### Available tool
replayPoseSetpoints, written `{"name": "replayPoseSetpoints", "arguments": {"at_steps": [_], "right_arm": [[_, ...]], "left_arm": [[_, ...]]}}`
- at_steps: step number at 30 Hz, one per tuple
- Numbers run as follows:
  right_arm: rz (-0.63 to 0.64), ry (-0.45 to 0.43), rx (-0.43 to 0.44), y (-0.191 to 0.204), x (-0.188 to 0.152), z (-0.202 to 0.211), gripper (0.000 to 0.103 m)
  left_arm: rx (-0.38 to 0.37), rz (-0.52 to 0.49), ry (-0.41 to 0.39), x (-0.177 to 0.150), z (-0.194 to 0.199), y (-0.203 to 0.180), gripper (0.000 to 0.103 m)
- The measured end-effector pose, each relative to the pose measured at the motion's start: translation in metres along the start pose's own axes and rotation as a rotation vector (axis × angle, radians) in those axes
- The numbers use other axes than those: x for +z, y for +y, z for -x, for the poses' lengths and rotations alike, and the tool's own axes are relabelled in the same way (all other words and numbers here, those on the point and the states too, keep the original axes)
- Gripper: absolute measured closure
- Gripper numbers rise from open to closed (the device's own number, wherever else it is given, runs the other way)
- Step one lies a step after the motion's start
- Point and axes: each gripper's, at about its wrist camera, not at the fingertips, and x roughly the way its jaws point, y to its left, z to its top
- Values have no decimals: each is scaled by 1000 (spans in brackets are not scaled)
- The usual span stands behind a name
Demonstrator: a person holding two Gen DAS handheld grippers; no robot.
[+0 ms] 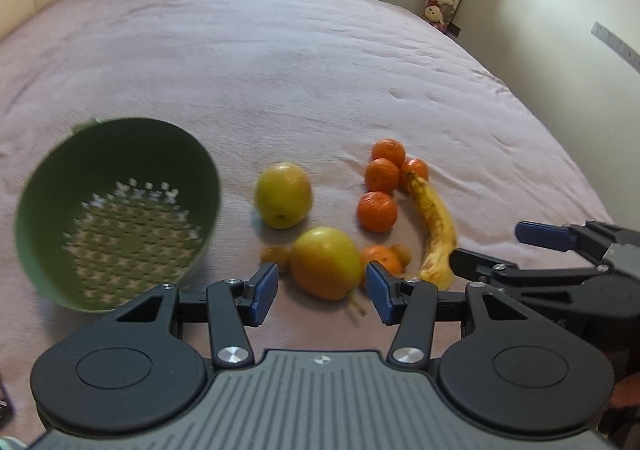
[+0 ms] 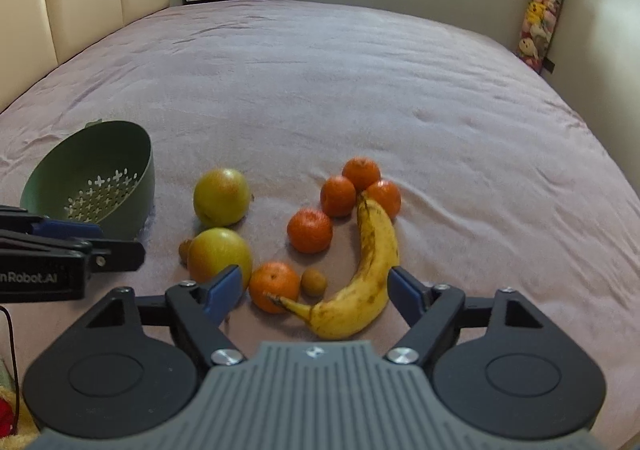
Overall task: Organize fruits
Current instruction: 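Move the left tool to the reddish pear and close on it while the right tool approaches the yellow pear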
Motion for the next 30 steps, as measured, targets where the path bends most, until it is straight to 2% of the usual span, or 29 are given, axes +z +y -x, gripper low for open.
{"name": "replayPoseSetpoints", "arguments": {"at_steps": [3, 6, 10, 13, 21, 30], "right_arm": [[41, 26, -22, -1, 6, -14, 41], [20, 54, -27, -9, 6, -31, 50], [-10, 67, -51, -18, 7, -50, 50], [-51, 65, -28, -21, 12, -61, 50], [-64, 78, -6, -20, 16, -83, 50], [-106, 67, -24, -28, 14, -87, 50]], "left_arm": [[-12, 43, 17, 5, -15, 0, 40], [1, 67, 37, 7, -33, 0, 37], [17, 115, 94, 7, -58, 6, 35], [14, 150, 126, 7, -73, 10, 34], [-14, 219, 184, 7, -98, 17, 32], [-5, 240, 203, 10, -115, 16, 27]]}}
